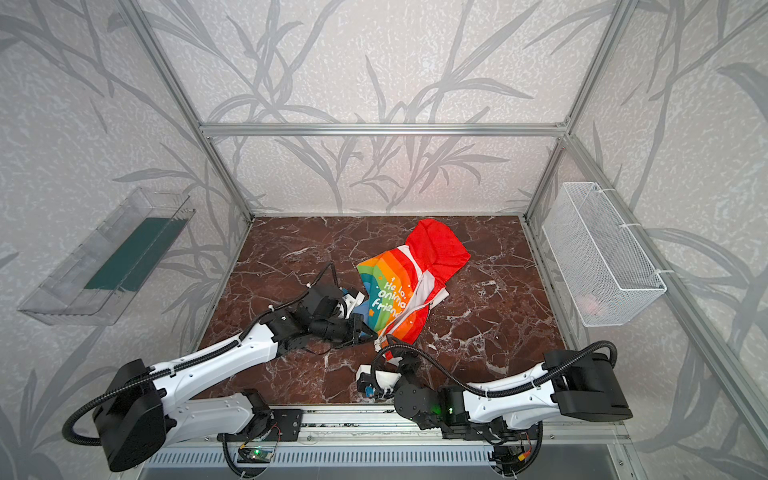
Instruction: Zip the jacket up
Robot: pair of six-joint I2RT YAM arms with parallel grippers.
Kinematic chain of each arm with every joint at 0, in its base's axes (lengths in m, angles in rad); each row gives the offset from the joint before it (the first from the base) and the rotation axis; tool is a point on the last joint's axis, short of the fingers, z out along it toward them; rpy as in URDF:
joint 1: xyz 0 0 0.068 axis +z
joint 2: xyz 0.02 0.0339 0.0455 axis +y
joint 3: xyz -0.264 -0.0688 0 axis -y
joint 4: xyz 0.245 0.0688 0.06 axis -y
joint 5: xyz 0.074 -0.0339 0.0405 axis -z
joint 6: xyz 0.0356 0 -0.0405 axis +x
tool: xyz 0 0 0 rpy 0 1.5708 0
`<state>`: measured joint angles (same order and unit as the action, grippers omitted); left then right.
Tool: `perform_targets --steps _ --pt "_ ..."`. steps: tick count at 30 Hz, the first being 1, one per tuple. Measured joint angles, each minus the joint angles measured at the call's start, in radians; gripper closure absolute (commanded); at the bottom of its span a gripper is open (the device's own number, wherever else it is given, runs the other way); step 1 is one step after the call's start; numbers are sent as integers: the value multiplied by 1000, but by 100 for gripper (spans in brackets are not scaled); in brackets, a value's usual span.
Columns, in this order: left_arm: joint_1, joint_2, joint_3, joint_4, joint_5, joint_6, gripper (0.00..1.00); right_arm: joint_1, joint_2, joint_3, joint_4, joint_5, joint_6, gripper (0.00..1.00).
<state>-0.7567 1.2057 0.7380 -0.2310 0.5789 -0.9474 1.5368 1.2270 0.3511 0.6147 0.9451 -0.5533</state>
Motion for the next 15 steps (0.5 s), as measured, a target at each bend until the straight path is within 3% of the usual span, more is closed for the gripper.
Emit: perform_targets --steps 15 --pt "2 -14 -3 26 -1 -24 100 -94 134 -1 133 -30 18 16"
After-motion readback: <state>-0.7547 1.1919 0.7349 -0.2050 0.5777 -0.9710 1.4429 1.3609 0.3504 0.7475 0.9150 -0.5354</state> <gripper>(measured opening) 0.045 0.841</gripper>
